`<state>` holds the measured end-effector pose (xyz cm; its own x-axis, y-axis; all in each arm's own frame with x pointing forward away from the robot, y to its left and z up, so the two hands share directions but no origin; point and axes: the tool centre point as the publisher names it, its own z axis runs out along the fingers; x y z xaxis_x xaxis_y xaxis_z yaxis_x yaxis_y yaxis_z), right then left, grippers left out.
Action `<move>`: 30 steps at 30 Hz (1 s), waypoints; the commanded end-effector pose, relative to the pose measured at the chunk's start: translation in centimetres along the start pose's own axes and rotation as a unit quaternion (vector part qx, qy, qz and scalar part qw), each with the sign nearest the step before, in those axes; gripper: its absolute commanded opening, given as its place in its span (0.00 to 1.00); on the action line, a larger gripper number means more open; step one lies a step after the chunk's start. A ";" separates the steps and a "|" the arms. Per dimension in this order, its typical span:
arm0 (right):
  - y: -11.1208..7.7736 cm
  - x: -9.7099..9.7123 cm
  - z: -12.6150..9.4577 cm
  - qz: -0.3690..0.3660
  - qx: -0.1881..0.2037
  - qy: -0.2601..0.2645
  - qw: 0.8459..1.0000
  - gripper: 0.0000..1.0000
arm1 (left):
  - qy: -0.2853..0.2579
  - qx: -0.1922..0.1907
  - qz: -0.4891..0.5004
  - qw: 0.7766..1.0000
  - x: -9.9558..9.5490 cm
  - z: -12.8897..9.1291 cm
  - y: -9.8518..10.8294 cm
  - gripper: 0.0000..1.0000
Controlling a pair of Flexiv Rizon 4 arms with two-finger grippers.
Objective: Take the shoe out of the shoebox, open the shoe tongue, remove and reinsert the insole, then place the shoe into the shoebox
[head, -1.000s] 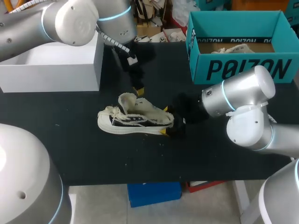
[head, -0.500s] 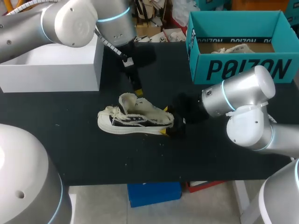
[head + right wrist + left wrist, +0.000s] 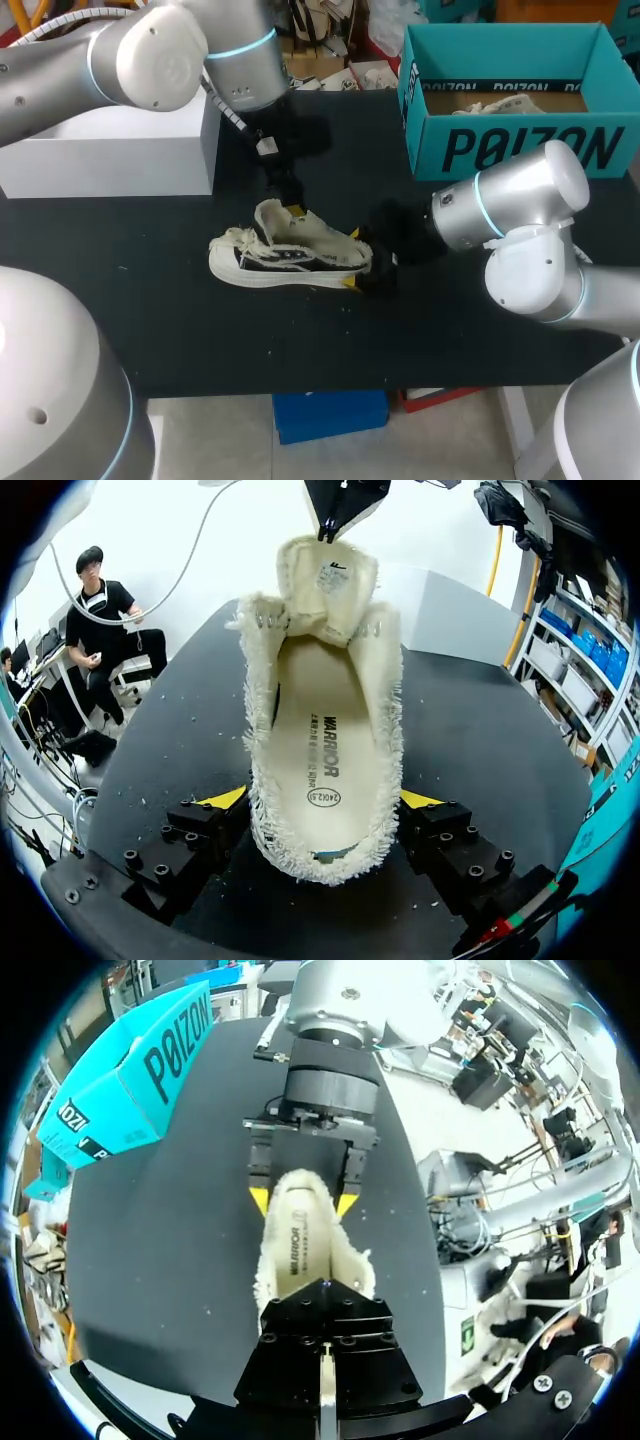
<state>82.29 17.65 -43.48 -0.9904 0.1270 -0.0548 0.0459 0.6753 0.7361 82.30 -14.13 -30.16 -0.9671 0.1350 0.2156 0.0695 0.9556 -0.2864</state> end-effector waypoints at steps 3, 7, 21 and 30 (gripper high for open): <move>-0.1 0.1 0.2 0.000 0.001 -0.001 1.000 0.00 | 0.000 -0.001 0.001 1.000 -0.1 0.1 0.0 0.00; -0.1 0.1 0.2 0.000 0.001 -0.001 1.000 0.00 | 0.000 -0.001 0.001 1.000 -0.1 0.1 0.0 0.00; -0.1 0.1 0.2 0.000 0.001 -0.001 1.000 0.00 | 0.025 -0.011 0.023 0.999 -0.5 3.3 2.1 0.00; -0.1 0.1 0.2 0.000 0.001 -0.001 1.000 0.00 | 0.044 -0.027 0.037 0.998 -0.9 4.9 2.3 0.00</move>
<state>82.29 17.65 -43.48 -0.9904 0.1270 -0.0548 0.0459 0.6753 0.7361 81.69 -12.58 -34.99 -0.9394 0.2198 0.2632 0.1494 0.9532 -0.2627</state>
